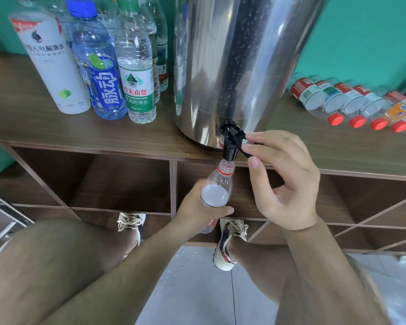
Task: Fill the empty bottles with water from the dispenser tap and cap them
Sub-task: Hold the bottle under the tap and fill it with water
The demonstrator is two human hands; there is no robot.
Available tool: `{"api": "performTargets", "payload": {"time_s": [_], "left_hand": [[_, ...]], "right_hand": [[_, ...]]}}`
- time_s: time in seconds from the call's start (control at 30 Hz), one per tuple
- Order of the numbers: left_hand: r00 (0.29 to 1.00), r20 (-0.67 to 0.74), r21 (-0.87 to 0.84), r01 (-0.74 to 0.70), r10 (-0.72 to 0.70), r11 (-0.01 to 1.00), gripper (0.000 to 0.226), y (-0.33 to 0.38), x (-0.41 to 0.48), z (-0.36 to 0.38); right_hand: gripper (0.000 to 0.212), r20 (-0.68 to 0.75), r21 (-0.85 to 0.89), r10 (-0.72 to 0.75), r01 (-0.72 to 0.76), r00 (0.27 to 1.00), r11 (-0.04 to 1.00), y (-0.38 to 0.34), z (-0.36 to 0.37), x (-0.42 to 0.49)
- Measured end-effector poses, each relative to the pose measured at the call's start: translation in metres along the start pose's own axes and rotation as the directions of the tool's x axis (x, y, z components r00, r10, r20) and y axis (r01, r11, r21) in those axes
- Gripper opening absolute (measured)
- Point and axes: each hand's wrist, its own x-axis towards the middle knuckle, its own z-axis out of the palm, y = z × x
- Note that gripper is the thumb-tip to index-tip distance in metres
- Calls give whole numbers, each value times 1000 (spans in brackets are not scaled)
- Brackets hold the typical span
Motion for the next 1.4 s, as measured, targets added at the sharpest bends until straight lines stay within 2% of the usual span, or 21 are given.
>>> {"api": "performTargets", "payload": {"time_s": [0.4, 0.87, 1.4], "left_hand": [[1000, 2, 52, -6, 6, 999, 74, 0, 0, 0], [1000, -10, 53, -12, 13, 999, 78, -4, 5, 1], [1000, -17, 63, -18, 19, 998, 80, -10, 10, 1]], "right_hand": [[21, 14, 9, 64, -64, 998, 998, 2, 0, -3], [21, 17, 2, 54, -54, 998, 999, 2, 1, -2], [22, 21, 82, 94, -95, 995, 992, 3, 3, -5]]}}
